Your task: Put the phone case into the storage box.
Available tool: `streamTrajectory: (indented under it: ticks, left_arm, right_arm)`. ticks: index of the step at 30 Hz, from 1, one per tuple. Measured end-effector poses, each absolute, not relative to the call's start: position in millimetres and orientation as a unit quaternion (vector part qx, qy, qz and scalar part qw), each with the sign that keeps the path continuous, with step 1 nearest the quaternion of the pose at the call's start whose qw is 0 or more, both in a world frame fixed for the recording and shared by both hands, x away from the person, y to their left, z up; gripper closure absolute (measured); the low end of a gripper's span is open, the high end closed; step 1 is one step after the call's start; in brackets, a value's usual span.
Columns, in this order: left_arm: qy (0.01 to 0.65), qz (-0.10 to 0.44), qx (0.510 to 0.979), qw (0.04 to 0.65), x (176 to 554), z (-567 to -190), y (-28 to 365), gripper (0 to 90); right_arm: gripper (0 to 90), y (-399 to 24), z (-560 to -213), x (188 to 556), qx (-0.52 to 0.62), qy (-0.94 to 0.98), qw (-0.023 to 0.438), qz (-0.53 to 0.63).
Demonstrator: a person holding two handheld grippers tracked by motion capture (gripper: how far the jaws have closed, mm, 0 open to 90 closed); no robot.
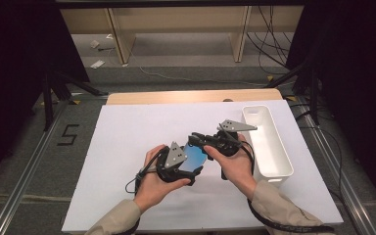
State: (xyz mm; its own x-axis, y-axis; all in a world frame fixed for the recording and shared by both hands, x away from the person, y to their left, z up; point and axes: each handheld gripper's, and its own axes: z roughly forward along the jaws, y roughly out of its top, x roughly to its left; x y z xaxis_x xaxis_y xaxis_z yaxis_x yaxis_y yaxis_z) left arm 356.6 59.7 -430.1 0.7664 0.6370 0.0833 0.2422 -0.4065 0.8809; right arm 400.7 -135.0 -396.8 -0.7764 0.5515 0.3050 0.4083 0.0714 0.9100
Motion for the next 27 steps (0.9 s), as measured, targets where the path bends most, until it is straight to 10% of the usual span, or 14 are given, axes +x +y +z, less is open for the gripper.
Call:
streamTrajectory:
  ticks: [27]
  left_arm:
    - [0.296,0.162,0.799,0.498,366.7,-438.2,82.1,15.4]
  right_arm:
    - [79.8,-159.4,-370.2,408.8,0.225,0.791,0.087,0.563]
